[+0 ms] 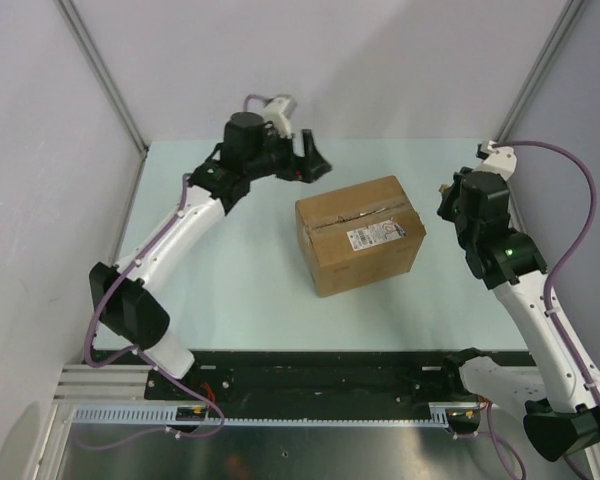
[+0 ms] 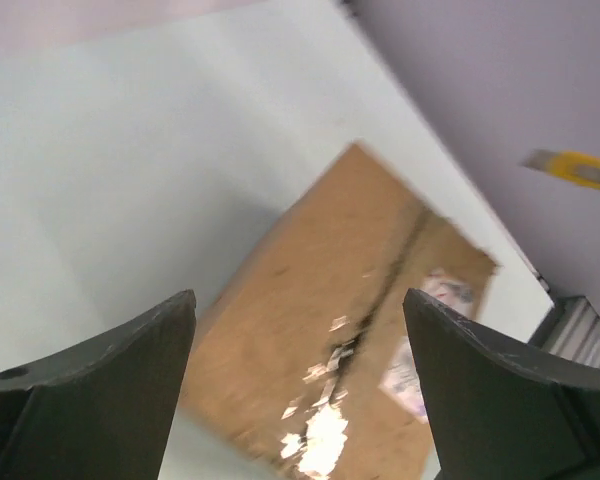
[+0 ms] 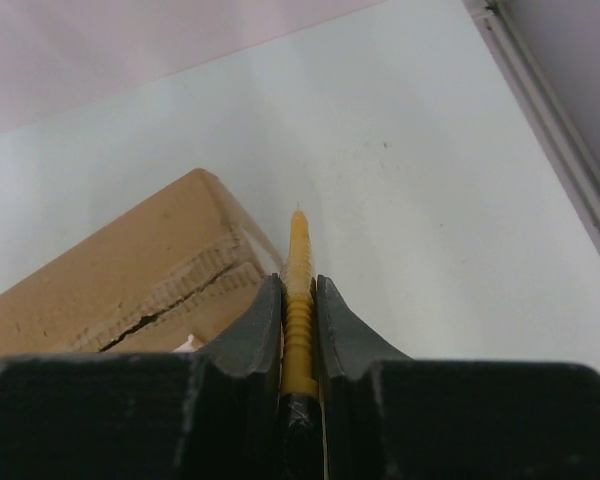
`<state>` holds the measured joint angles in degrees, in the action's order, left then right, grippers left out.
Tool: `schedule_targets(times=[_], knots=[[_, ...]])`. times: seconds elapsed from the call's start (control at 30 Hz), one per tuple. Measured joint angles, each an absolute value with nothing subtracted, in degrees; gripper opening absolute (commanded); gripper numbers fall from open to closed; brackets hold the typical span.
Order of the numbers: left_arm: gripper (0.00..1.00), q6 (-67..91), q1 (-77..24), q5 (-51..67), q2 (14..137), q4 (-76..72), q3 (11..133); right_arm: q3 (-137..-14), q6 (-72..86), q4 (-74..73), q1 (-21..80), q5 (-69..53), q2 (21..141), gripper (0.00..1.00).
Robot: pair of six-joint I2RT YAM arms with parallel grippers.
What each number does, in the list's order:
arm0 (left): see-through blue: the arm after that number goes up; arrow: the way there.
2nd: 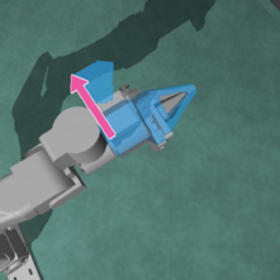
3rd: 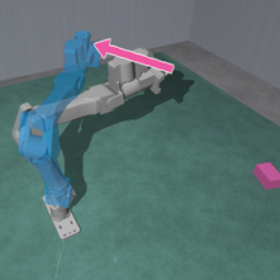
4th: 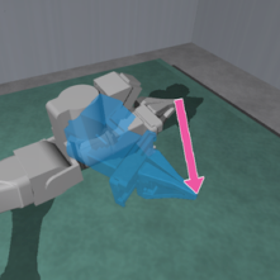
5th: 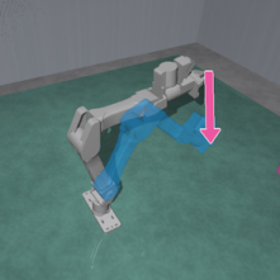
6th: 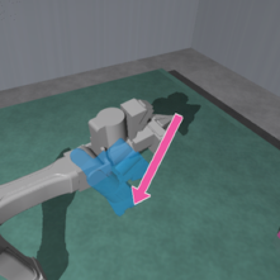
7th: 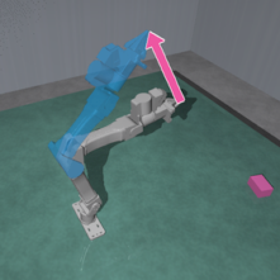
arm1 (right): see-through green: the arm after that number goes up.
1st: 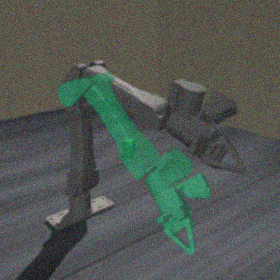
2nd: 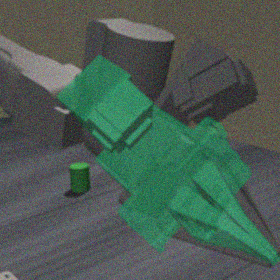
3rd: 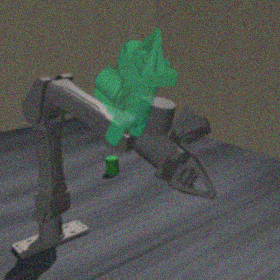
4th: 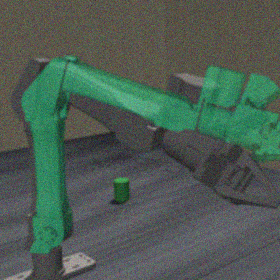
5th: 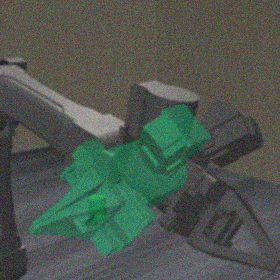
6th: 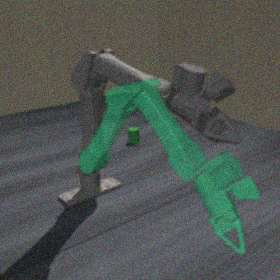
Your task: Unpack the express box
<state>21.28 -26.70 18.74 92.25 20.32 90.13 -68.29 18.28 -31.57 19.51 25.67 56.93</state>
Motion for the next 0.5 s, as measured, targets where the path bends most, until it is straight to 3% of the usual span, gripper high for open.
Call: schedule_targets(times=[0.27, 0.5], knots=[[0.85, 10.1, -47.2, 14.3, 97.0, 17.3, 96.9, -68.3, 20.8, -34.0, 17.1, 29.5, 54.9, 0.0], [0.85, 1.3, -51.8, 8.8, 97.0, 17.6, 87.2, -68.3, 20.9, -35.0, 15.3, 29.0, 54.3, 0.0]])
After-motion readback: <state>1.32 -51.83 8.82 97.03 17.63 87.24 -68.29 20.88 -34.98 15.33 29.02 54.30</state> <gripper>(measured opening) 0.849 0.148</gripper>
